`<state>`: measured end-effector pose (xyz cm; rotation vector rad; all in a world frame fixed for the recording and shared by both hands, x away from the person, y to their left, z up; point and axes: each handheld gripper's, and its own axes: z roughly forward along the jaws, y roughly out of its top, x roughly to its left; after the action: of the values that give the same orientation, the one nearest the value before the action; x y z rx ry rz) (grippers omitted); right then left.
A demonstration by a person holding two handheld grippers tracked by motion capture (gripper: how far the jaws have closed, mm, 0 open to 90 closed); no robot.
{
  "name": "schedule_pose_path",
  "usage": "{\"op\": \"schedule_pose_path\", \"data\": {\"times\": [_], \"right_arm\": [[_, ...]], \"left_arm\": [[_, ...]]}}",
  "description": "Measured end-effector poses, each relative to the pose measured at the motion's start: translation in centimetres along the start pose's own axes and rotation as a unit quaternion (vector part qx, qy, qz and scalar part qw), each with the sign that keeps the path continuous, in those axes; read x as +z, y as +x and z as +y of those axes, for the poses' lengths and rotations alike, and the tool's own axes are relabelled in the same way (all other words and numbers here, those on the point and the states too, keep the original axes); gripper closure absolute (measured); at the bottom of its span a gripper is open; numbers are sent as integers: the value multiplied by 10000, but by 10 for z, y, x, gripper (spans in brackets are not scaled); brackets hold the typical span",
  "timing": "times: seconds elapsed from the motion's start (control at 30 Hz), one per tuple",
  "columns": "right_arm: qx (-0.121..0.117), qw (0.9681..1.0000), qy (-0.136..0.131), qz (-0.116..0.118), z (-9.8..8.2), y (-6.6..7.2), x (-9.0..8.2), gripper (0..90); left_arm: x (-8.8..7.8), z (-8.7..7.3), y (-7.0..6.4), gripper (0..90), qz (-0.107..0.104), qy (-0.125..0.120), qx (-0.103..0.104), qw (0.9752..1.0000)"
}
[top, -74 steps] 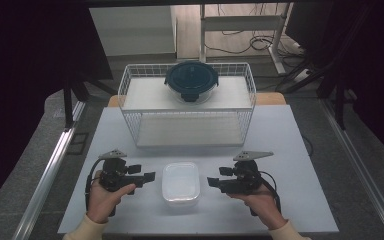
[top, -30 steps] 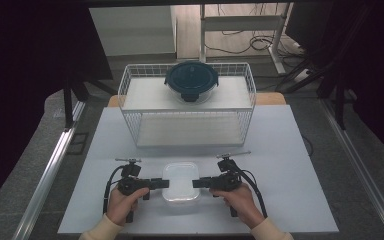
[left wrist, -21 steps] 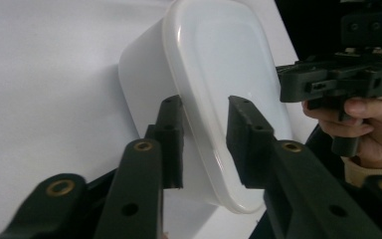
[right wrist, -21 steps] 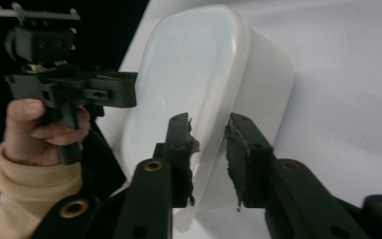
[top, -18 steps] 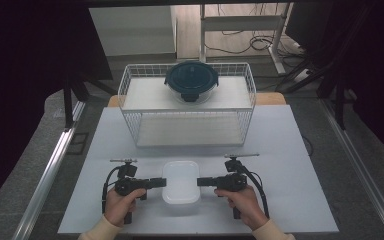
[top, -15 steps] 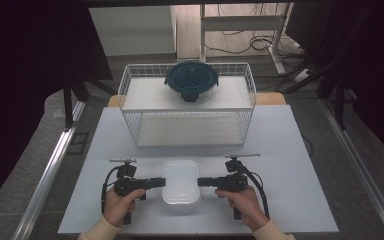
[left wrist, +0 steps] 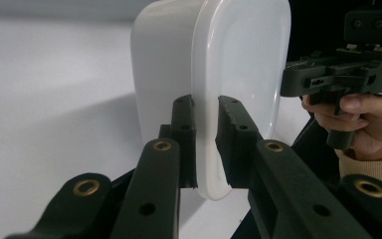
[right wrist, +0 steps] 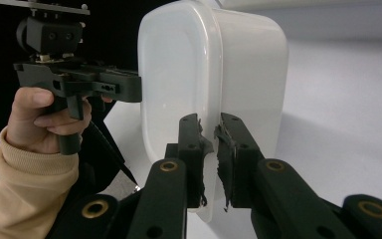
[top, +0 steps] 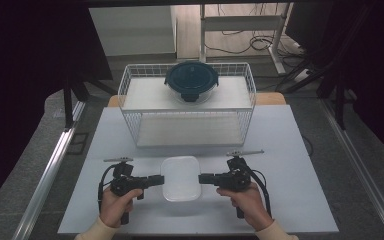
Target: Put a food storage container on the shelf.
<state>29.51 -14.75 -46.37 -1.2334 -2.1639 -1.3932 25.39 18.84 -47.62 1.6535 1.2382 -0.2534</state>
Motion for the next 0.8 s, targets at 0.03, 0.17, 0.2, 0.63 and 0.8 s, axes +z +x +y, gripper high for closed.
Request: {"op": "schedule_pose_path", "data": {"times": [0.03, 0.17, 0.2, 0.63, 0.8], "right_arm": [[-57, 10000, -18, -3, 1, 2, -1, 806], [-228, 9997, -71, -12, 6, 9, -5, 805], [-294, 9995, -97, -19, 7, 10, -6, 805], [-701, 9969, -322, -128, 38, 29, -32, 802], [-844, 9953, -438, -171, 59, 39, -43, 801]], "left_arm": [[-1, 1, -2, 794, 5, -27, 26, 10000], [-7, 4, -8, 794, 41, -100, 159, 9998], [-7, 5, -10, 794, 40, -116, 166, 9998], [-18, 43, -37, 796, -43, -320, 558, 9979], [-26, 65, -52, 796, -6, -445, 717, 9964]]}}
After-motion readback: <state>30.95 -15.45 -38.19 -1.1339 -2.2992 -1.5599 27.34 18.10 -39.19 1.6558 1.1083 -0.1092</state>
